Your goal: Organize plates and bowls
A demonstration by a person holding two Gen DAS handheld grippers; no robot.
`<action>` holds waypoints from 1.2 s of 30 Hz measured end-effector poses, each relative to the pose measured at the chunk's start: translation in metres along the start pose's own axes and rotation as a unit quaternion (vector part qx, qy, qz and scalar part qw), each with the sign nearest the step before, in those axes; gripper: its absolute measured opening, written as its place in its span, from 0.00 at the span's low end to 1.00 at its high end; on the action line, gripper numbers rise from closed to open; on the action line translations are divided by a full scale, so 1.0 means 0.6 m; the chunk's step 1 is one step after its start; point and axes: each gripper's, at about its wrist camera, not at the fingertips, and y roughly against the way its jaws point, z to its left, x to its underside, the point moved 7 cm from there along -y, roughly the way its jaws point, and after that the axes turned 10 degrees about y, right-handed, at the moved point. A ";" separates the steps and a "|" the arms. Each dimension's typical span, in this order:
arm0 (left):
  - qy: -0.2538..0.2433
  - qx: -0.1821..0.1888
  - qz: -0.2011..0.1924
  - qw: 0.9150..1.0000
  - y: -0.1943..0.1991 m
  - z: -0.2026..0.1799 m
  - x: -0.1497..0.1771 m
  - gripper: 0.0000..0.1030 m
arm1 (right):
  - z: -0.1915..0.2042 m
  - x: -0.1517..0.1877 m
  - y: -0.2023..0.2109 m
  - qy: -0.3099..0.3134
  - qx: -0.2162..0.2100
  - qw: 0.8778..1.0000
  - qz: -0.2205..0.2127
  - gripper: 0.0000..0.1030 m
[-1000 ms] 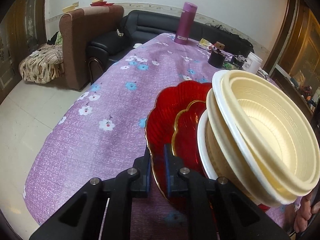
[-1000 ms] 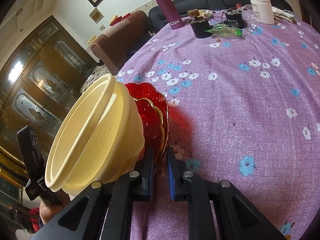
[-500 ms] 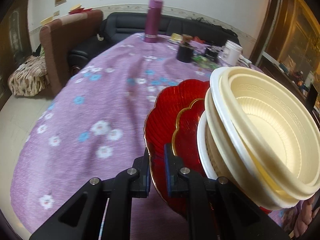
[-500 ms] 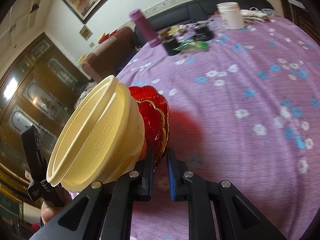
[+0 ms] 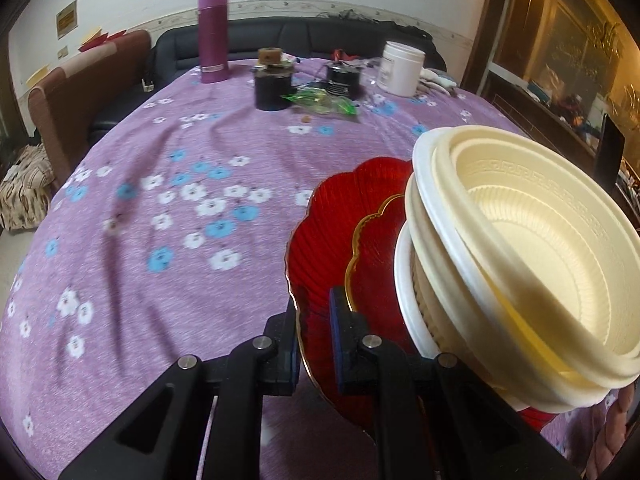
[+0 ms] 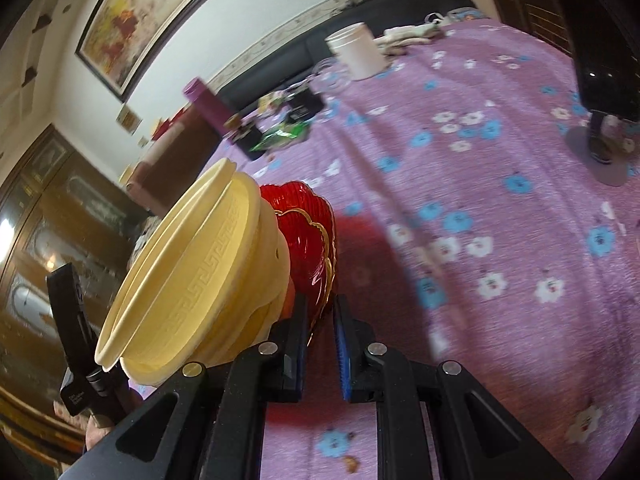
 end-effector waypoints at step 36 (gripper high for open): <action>0.021 -0.004 -0.044 0.999 0.054 0.023 0.042 0.76 | -0.019 0.021 0.030 0.018 0.042 0.999 -0.011 0.20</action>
